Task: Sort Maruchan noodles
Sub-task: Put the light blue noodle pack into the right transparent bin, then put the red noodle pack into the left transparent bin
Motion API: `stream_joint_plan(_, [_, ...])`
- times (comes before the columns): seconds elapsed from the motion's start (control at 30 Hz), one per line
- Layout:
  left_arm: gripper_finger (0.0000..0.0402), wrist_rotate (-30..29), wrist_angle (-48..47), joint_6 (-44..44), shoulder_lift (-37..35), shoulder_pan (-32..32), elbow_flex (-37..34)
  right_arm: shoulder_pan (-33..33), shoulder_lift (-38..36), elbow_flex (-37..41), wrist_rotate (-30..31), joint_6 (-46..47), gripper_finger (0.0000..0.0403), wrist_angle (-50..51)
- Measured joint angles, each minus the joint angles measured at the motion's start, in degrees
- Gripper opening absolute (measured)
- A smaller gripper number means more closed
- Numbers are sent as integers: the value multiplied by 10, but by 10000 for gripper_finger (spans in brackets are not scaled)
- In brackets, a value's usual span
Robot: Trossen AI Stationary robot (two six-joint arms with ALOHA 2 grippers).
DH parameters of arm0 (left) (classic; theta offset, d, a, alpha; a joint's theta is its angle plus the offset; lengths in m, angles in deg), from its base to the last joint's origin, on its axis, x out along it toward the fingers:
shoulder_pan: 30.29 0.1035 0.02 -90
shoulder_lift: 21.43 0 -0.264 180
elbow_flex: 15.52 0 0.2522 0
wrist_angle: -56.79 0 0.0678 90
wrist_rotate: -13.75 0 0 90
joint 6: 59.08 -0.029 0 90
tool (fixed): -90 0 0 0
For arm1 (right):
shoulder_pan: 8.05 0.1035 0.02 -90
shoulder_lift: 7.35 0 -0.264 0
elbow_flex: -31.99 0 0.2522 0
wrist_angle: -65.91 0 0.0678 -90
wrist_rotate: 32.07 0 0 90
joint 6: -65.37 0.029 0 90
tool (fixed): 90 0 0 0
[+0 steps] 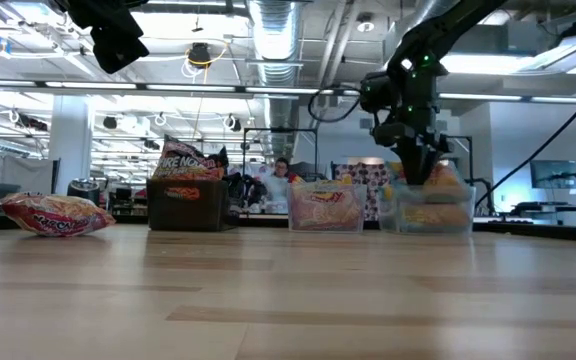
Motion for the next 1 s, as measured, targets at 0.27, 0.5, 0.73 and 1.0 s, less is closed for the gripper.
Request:
stream_joint_plan(0.27, [125,0,0,0,0,0,0,26,51,-3,-9,-4,107,43])
stream_joint_plan(0.5, [125,0,0,-5,0,0,0,45,53,-17,-9,-5,107,36])
stream_joint_plan(0.73, [125,0,0,-5,0,0,0,54,54,-50,-17,2,107,65])
stream_joint_plan(1.0, [125,-1,-1,5,0,0,0,66,54,-93,-17,4,107,118])
